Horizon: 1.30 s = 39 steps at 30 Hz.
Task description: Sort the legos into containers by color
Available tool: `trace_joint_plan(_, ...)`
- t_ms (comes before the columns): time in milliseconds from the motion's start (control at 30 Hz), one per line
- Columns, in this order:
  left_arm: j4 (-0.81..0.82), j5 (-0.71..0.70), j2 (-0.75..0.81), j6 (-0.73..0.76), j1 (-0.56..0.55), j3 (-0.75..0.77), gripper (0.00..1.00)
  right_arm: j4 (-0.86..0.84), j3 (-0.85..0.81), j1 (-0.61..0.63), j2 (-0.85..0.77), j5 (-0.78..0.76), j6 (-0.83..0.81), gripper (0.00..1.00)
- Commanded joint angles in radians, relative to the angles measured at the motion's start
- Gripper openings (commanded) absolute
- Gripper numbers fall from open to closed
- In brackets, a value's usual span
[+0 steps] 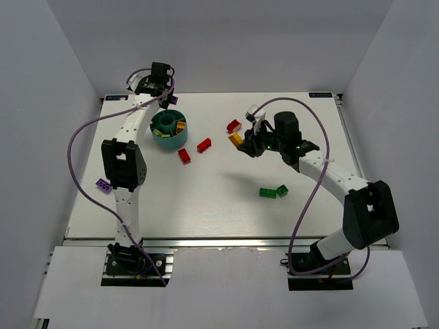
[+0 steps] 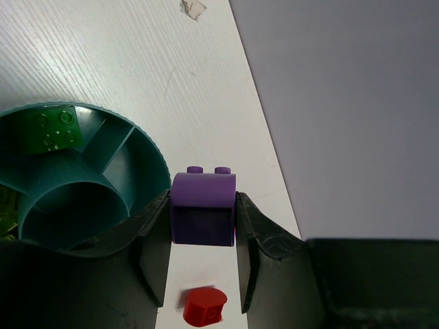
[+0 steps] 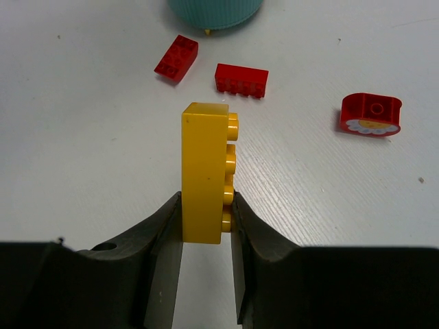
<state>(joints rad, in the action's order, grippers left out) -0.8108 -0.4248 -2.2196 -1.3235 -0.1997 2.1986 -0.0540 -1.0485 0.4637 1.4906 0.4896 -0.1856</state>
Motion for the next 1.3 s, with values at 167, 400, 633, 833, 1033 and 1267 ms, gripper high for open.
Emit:
trace_joint_plan(167, -0.036, 0.011, 0.054, 0.015, -0.001, -0.036, 0.0, -0.06, 0.031, -0.013, -0.047, 0.007, 0.012, 0.0)
trace_joint_plan(400, -0.071, 0.034, 0.037, 0.007, 0.002, -0.027, 0.0, -0.07, 0.051, -0.019, -0.059, 0.006, 0.018, 0.0)
trace_joint_plan(633, -0.091, 0.035, 0.029, 0.021, 0.002, -0.011, 0.0, -0.084, 0.061, -0.022, -0.061, 0.01, 0.028, 0.0)
trace_joint_plan(833, -0.105, 0.047, 0.014, 0.033, 0.0, -0.014, 0.0, -0.092, 0.067, -0.023, -0.066, 0.01, 0.034, 0.0)
trace_joint_plan(1033, -0.123, 0.043, 0.008, 0.059, 0.0, -0.011, 0.0, -0.096, 0.079, -0.026, -0.072, 0.012, 0.041, 0.0)
trace_joint_plan(1267, -0.186, 0.05, -0.014, 0.079, 0.006, 0.007, 0.0, -0.101, 0.082, -0.028, -0.073, 0.012, 0.043, 0.0)
